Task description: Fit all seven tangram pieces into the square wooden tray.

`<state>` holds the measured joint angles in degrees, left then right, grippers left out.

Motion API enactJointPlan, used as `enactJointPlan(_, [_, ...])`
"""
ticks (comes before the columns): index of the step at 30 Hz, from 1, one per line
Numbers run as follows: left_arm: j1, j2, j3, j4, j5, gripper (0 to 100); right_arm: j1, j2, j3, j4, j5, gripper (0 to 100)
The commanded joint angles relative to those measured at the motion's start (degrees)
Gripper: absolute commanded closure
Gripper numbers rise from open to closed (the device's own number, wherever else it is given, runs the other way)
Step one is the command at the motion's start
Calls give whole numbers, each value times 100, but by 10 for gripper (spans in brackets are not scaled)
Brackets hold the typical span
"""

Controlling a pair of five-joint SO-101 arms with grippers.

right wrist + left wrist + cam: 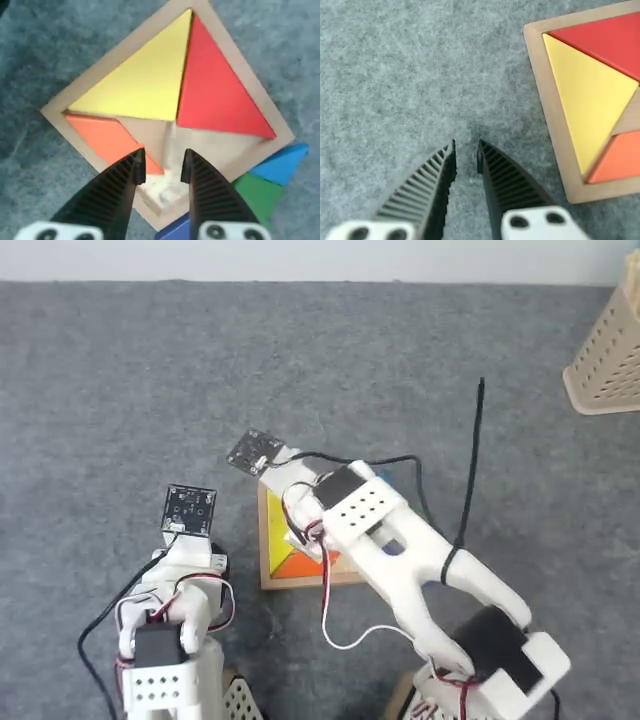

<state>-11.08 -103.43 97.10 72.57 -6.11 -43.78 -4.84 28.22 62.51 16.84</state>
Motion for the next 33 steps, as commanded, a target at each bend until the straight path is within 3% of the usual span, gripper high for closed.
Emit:
enactJointPlan(1, [18,-132,-48,0,44,929,110,-259,440,-409,-26,876])
enactJointPlan(4, [18,-132,-48,0,44,929,92,13,774,-804,-18,876])
enactJointPlan(15, [18,-132,-48,0,44,929,-391,620,527,-787,-26,876])
enactJointPlan(33, [18,-132,-48,0,44,929,-171,-1200,554,198,26,872])
